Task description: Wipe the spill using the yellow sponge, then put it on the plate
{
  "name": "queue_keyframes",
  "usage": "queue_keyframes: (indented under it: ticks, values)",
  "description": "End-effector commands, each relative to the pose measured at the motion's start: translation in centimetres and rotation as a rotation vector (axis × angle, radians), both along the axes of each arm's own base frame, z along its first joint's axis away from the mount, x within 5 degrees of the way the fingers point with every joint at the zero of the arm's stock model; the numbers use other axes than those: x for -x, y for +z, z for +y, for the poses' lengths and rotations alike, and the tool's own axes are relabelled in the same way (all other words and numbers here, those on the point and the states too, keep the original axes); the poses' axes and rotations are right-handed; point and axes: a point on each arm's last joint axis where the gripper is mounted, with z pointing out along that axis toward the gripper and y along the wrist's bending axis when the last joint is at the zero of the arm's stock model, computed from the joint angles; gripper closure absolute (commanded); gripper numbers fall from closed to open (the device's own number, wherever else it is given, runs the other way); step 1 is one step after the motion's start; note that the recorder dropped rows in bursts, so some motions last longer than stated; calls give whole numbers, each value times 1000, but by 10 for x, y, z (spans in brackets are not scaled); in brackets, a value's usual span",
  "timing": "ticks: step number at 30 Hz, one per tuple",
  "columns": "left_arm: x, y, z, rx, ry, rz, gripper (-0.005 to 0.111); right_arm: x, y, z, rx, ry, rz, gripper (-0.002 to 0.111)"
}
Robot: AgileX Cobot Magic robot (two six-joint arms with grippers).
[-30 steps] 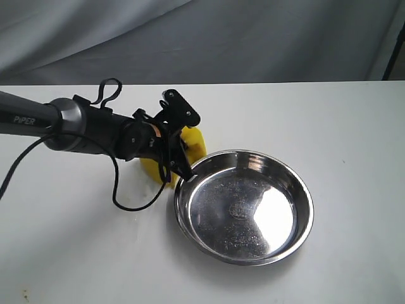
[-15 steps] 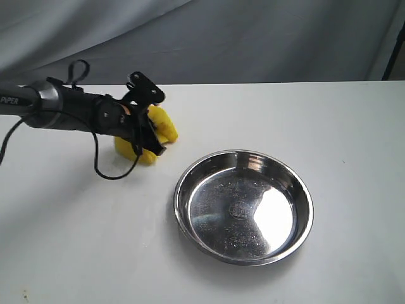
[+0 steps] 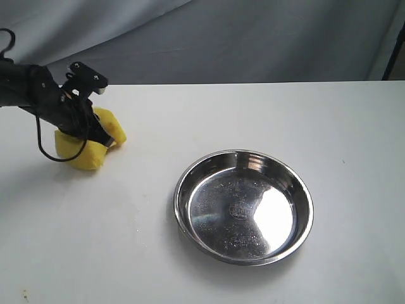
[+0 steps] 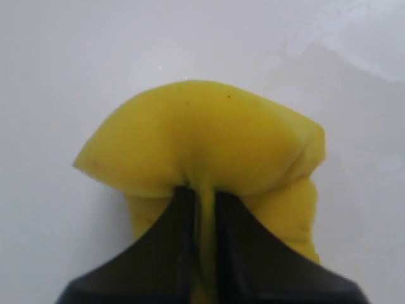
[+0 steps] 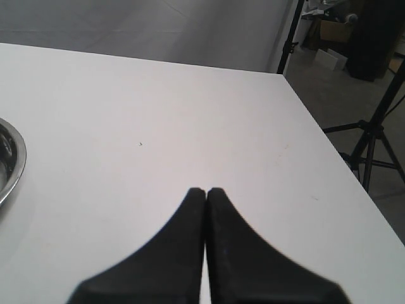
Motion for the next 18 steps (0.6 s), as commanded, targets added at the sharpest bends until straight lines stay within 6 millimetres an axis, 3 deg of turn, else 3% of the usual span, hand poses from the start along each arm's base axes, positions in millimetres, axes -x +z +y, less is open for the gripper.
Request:
queue_keyframes:
  ticks: [1, 6, 10, 12, 15, 18]
  values:
    - [10, 65, 1, 29, 5, -117, 107, 0, 0, 0, 8, 3, -10, 108]
    - [26, 115, 1, 78, 14, -201, 107, 0, 0, 0, 8, 3, -10, 108]
    - [34, 129, 0, 89, 9, -201, 107, 0, 0, 0, 8, 3, -10, 108]
    - [34, 119, -1, 110, 20, -156, 107, 0, 0, 0, 8, 3, -10, 108]
    - [32, 71, -12, 176, 16, -79, 107, 0, 0, 0, 8, 3, -10, 108]
    - [16, 28, -22, 316, 93, -51, 107, 0, 0, 0, 8, 3, -10, 108]
